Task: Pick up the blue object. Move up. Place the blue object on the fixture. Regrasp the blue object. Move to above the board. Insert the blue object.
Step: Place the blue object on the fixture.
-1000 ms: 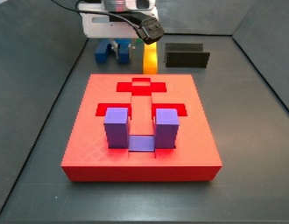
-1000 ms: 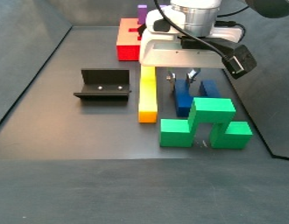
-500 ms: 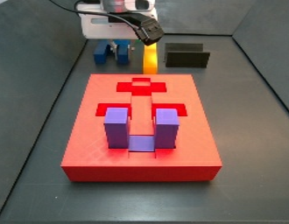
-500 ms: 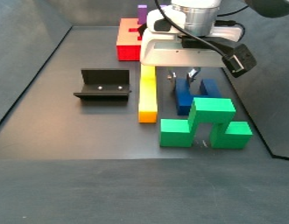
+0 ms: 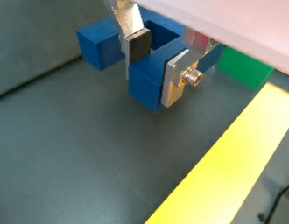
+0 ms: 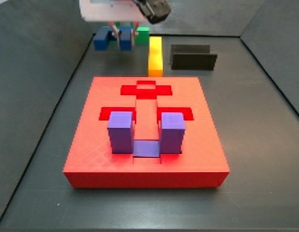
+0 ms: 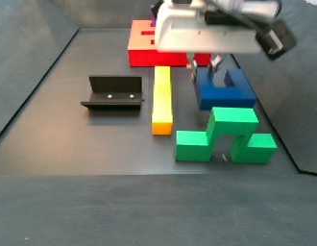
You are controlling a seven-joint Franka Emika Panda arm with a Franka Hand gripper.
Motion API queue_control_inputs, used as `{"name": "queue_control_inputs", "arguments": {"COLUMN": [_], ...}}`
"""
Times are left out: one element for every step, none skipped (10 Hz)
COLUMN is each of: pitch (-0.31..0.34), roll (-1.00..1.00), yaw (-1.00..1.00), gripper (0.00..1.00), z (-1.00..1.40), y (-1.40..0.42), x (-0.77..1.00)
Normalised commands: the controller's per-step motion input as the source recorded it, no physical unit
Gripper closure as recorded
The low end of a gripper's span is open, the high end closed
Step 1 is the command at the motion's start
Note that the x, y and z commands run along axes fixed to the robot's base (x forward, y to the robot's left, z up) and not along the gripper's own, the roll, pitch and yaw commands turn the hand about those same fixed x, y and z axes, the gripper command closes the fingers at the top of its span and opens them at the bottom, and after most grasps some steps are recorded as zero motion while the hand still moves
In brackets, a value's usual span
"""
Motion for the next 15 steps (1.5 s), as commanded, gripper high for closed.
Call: {"name": "queue_control_inputs", "arguments": {"pitch": [0.0, 0.034, 0.197, 0.286, 0.269, 0.174, 0.04, 0.011, -0.011, -0.166, -0.166, -0.151, -0.186, -0.12, 0.0], "roll": [0.0, -0.11, -0.14, -0.21, -0.31, -0.55, -0.52, -0.6, -0.87, -1.0, -0.99, -0.86, -0.87, -0.79, -0.55], "yaw": [0.0, 0.03, 0.0, 0.0, -0.04, -0.09, -0.07, -0.05, -0.12, -0.16, -0.16, -0.18, -0.19, -0.13, -0.05], "gripper": [1.0, 1.0, 1.0, 1.0, 1.0, 1.0, 1.0, 1.0, 1.0, 1.0, 1.0, 1.0, 1.0, 1.0, 1.0], "z": [-0.02, 0.17, 0.4, 0.59, 0.67, 0.64, 0.5, 0.34, 0.3, 0.18, 0.04, 0.0, 0.0, -0.06, -0.08], "y": [0.0, 0.0, 0.0, 0.0, -0.05, -0.06, -0.15, -0.19, -0.06, 0.0, 0.0, -0.02, 0.0, 0.0, 0.0], "x": [0.0, 0.22, 0.58, 0.69, 0.73, 0.76, 0.73, 0.8, 0.68, 0.59, 0.63, 0.66, 0.68, 0.79, 0.95]}}
